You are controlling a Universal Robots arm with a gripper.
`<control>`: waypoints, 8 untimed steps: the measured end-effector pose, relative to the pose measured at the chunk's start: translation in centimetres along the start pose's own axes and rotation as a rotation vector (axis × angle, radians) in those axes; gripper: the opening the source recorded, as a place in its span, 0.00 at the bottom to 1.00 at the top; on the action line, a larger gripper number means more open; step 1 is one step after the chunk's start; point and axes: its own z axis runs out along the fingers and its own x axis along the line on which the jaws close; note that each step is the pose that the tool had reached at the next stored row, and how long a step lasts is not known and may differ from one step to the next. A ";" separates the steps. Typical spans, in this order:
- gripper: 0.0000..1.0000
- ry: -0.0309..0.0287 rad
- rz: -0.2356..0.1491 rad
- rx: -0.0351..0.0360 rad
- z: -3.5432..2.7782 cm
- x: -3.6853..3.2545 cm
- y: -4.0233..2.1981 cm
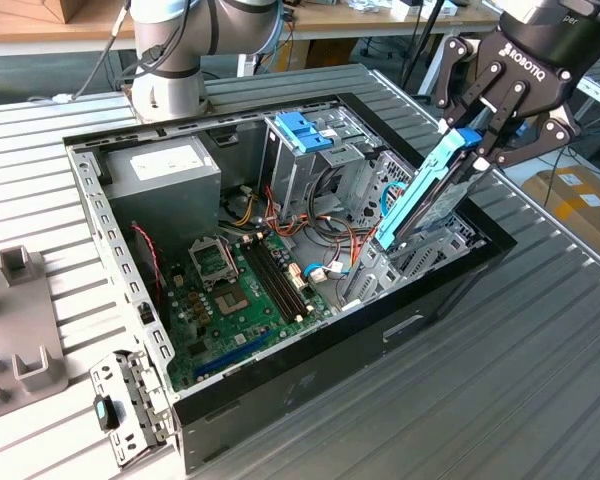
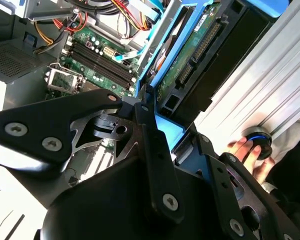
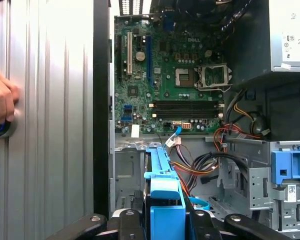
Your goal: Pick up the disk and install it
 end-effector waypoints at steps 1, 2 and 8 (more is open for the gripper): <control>0.37 0.0000 0.001 0.0001 0.07 0.01 -0.15; 0.37 0.0000 0.001 0.0001 0.11 0.01 -0.29; 0.37 -0.0001 0.003 0.0003 0.46 0.04 -0.41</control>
